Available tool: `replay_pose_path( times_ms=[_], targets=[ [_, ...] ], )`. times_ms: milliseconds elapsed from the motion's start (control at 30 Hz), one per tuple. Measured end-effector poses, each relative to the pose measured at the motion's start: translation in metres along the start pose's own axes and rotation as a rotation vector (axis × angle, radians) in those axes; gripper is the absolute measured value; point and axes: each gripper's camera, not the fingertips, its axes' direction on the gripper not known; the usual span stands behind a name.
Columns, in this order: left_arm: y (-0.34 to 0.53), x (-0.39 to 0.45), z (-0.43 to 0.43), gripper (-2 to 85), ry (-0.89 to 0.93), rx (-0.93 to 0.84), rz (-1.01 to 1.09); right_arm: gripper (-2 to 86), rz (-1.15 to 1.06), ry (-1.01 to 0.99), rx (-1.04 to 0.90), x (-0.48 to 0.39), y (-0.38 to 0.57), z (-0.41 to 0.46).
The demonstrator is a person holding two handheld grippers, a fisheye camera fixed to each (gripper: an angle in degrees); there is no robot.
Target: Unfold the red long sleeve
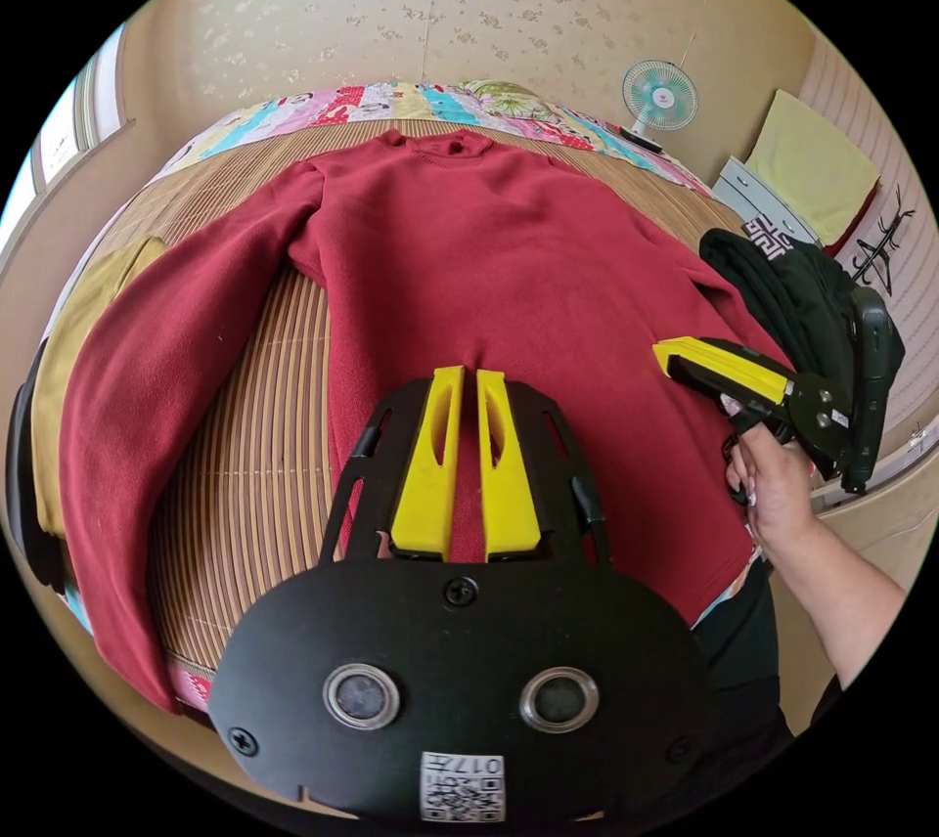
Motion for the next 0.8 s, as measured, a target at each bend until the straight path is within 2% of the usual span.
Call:
replay_pose_path(
  times_ms=[467, 700, 800],
  targets=[
    [0.006, 0.022, 0.01, 3.7, -0.016, 0.001, 0.012, 2.7, -0.036, 0.019, 0.014, -0.019, 0.005, -0.038],
    [0.006, 0.049, 0.019, 3.4, -0.12, 0.005, 0.058, 2.6, -0.017, -0.024, 0.002, -0.003, -0.001, -0.056],
    [0.006, 0.049, 0.021, 3.3, -0.108, 0.006, 0.052, 2.5, -0.001, -0.06, -0.002, 0.011, -0.003, -0.065]
  ],
)
